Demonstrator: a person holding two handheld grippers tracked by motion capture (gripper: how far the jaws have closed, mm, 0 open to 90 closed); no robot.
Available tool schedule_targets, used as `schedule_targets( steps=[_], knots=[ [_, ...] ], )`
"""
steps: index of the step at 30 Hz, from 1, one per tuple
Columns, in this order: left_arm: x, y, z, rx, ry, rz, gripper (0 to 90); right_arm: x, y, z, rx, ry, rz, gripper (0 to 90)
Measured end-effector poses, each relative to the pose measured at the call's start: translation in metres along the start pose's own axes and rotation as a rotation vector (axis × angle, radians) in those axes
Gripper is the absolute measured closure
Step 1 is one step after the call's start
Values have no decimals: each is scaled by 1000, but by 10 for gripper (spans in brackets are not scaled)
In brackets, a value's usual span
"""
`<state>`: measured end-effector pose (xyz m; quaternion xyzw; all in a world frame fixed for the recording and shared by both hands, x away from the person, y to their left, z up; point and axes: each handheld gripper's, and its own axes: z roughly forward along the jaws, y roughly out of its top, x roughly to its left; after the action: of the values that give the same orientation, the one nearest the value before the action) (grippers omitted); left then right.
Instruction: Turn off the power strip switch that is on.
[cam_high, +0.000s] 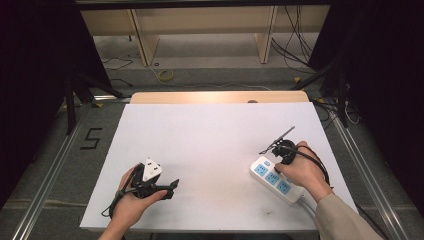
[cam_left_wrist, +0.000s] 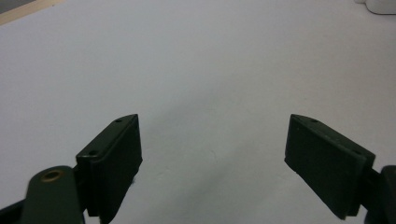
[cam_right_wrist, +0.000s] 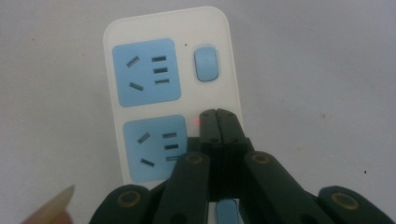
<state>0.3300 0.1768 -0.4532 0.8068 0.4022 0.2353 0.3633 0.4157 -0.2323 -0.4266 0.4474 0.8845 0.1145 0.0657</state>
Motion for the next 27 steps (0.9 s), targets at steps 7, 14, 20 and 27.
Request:
schedule_targets(
  steps=[7, 14, 20, 27],
  knots=[
    [0, 0, 0, 1, 0, 1, 182, 1, 0, 0, 1, -3, 3, 900],
    [-1, 0, 0, 2, 0, 1, 182, 3, -1, 0, 15, -13, -3, 900],
    [-2, 1, 1, 2, -3, 5, 182, 2, -1, 2, 26, -25, -19, 900],
    [-2, 1, 2, 1, -3, 2, 182, -3, -4, 2, 5, 6, 8, 900]
  ],
)
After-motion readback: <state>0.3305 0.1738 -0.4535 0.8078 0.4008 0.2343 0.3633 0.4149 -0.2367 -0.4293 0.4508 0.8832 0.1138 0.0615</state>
